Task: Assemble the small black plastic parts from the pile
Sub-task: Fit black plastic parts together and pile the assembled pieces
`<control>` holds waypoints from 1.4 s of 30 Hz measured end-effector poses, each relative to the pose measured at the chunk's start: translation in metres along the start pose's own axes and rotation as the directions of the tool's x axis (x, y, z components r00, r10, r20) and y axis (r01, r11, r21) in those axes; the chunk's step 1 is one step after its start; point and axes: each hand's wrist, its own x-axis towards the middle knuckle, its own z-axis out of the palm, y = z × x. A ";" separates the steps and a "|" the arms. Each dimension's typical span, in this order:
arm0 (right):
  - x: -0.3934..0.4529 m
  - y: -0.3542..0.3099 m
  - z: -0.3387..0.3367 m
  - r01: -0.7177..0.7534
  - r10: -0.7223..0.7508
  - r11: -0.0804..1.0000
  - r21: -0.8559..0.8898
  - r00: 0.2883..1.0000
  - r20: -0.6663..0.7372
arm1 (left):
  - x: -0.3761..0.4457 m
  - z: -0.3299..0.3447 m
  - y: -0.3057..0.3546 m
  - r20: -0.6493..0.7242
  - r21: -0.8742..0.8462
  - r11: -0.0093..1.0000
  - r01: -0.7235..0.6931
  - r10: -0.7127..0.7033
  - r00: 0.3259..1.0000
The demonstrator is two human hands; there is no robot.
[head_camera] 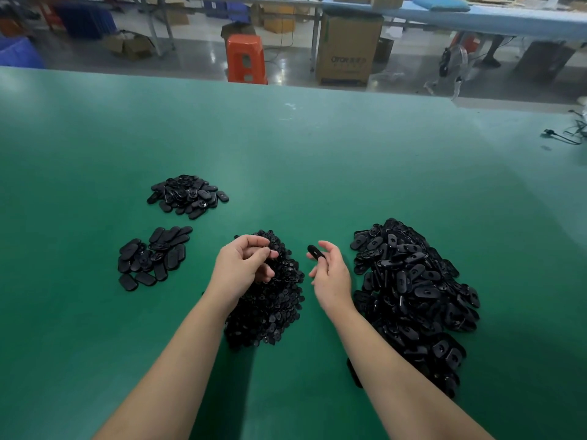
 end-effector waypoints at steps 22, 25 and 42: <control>-0.001 -0.005 0.001 -0.030 0.031 0.999 0.034 0.999 -0.038 | 0.025 0.069 -0.002 0.038 0.538 0.836 -0.113 0.111 0.993; -0.001 -0.006 0.000 -0.050 0.051 0.998 0.036 0.998 -0.038 | 0.027 0.076 -0.003 0.038 0.587 0.798 -0.136 0.141 0.989; 0.001 -0.006 -0.001 -0.046 0.046 0.999 -0.004 0.997 -0.064 | 0.024 0.092 -0.007 -0.021 0.617 0.779 -0.108 0.154 0.988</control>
